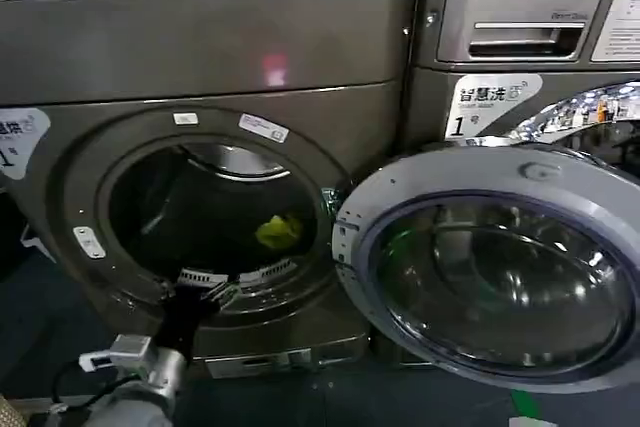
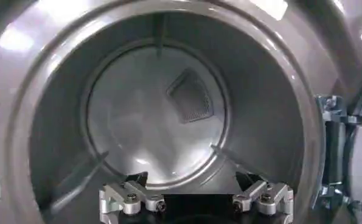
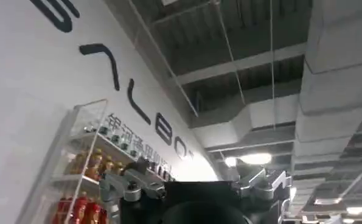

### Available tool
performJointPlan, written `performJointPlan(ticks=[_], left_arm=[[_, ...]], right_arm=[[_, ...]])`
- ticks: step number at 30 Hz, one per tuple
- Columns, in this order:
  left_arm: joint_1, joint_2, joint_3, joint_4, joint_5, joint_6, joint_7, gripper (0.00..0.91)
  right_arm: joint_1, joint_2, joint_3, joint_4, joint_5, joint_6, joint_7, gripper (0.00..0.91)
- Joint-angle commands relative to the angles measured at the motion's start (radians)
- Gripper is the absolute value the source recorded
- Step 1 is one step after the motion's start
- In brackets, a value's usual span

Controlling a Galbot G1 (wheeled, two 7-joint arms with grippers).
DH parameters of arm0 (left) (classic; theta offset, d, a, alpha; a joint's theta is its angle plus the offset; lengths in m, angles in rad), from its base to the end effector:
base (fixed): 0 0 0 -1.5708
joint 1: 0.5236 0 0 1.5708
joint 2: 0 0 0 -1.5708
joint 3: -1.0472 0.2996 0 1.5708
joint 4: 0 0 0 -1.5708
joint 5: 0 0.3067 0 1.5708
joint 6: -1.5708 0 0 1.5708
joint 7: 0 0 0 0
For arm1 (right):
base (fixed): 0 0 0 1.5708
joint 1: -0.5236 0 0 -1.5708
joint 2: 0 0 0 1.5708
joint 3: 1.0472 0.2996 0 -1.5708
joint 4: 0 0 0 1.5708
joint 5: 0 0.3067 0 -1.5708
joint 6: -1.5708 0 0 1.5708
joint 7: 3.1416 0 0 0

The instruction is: Grasp the clothes from the dryer.

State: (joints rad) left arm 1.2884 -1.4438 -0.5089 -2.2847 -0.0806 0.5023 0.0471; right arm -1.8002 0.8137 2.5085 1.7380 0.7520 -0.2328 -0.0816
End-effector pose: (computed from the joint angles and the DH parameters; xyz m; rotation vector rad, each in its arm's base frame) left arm 0.2016 0.0091 -0.1509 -0.1979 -3.0989 -0.0752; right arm -0.0823 -0.3719 0.0901 1.3698 2.1259 -0.6164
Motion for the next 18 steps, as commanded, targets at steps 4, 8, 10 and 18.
performJointPlan(ticks=[4,8,10,18], left_arm=[[-0.274,-0.001,0.058,0.298,-0.028,-0.081,-0.021,0.907],[-0.431,-0.007,0.075,0.469,-0.041,-0.093,-0.028,0.907],[-0.492,-0.012,0.082,0.545,-0.039,-0.109,-0.028,0.907],[-0.709,-0.048,0.113,0.895,-0.004,-0.163,-0.038,0.907]], right_arm=[[-0.028,0.003,0.032,-0.007,-0.046,0.013,-0.022,0.907],[-0.031,0.005,0.038,-0.005,-0.044,0.015,-0.021,0.907],[-0.032,0.003,0.042,-0.007,-0.044,0.016,-0.02,0.907],[-0.024,0.003,0.043,-0.015,-0.042,0.02,-0.021,0.907]])
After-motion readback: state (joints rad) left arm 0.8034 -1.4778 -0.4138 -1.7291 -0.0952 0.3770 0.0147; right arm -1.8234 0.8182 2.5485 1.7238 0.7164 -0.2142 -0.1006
